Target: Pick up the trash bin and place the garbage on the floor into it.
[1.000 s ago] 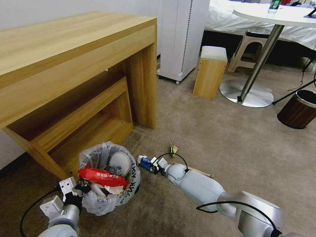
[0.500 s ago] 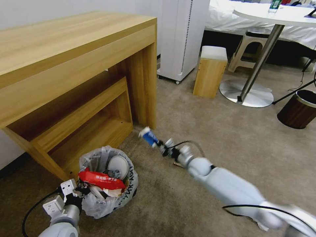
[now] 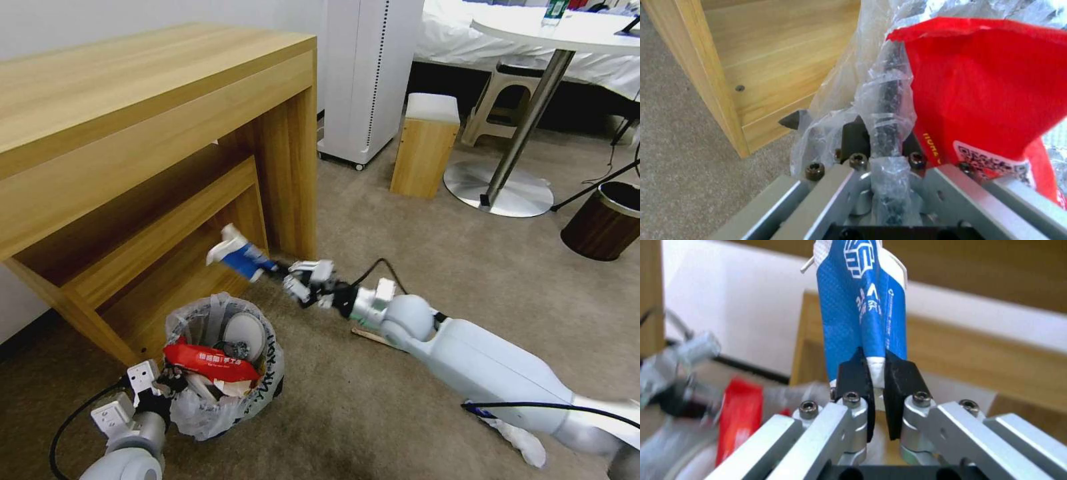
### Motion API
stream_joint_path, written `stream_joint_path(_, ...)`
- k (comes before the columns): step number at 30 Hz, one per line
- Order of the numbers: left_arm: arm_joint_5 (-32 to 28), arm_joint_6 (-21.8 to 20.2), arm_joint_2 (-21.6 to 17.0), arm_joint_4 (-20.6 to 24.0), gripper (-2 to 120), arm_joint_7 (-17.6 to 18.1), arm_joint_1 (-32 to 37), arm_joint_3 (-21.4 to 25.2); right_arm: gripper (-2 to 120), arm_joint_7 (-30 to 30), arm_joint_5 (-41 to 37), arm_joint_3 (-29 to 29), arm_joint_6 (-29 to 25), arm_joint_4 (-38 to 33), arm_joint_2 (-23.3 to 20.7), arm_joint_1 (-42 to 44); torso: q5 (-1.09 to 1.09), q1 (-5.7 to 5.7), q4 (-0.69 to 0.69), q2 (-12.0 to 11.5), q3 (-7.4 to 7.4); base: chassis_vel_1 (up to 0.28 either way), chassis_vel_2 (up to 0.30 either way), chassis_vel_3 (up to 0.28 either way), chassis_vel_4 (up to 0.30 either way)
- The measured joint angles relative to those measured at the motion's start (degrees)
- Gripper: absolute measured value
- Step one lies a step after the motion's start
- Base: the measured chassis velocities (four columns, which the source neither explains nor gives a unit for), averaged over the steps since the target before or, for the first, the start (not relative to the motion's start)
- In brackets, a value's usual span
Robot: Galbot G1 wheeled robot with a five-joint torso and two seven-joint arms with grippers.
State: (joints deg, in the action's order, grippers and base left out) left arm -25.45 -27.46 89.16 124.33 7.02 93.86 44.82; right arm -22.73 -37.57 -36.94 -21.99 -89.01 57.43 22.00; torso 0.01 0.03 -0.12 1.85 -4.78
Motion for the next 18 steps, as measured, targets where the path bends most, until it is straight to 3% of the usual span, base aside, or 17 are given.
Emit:
stream_joint_path(11, 0.2, 0.1, 0.6, 0.9, 0, 0.0, 0.6, 0.0, 4, 0.8, 1.4, -9.7, 0.2, 8.4, 6.5, -3.9, -0.02, 0.0, 0.0, 0.0, 0.0, 0.0, 0.0, 0.0, 0.0)
stream_joint_path(18, 0.1, 0.2, 0.6, 0.9, 0, 0.0, 0.2, 0.2, 4, 1.1, 1.1, -14.2, 0.5, 10.0, 7.8, -4.9, -0.02, 0.0, -0.01, 0.0, 0.0, 0.0, 0.0, 0.0, 0.0)
